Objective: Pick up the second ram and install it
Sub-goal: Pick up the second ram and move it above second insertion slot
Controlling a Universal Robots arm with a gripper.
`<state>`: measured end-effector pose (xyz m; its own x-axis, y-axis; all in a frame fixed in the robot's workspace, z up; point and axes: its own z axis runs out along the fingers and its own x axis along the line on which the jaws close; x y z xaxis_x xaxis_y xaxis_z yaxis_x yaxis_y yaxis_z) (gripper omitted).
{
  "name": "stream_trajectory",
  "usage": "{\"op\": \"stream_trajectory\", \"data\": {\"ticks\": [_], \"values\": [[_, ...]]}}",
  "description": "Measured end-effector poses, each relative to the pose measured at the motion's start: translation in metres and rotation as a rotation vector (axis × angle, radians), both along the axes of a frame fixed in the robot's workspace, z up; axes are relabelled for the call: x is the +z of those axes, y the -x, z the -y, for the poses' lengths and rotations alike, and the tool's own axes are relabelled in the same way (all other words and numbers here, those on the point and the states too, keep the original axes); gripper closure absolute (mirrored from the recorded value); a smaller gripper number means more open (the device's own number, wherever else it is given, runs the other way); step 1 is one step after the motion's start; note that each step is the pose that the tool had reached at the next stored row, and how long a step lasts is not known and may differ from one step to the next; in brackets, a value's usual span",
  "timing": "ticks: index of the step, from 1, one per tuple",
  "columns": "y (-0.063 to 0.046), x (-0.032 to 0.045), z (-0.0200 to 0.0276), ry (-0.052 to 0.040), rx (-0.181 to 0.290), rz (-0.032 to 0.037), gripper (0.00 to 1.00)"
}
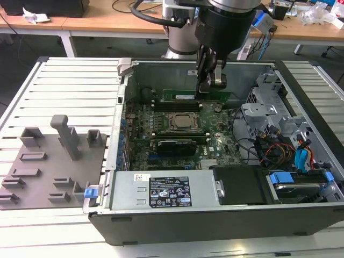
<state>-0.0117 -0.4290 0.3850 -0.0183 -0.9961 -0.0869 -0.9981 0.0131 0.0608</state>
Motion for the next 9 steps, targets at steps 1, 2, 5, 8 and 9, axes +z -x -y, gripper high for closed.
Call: {"op": "stream_trajectory", "data": {"ticks": [1, 2, 5, 8, 9], "values": [[-0.001, -0.0013, -0.0007, -0.0001, 0.0, 0.0, 0.86], [-0.003, -0.0022, -0.0014, 0.0001, 0.0, -0.0002, 0.86], [-0.008, -0.005, -0.0032, -0.0001, 0.0, -0.0004, 0.86], [-0.011, -0.0067, -0.0047, 0.0001, 0.0, -0.0005, 0.86], [-0.013, -0.0074, -0.0055, 0.0, 0.0, -0.0005, 0.86]]}}
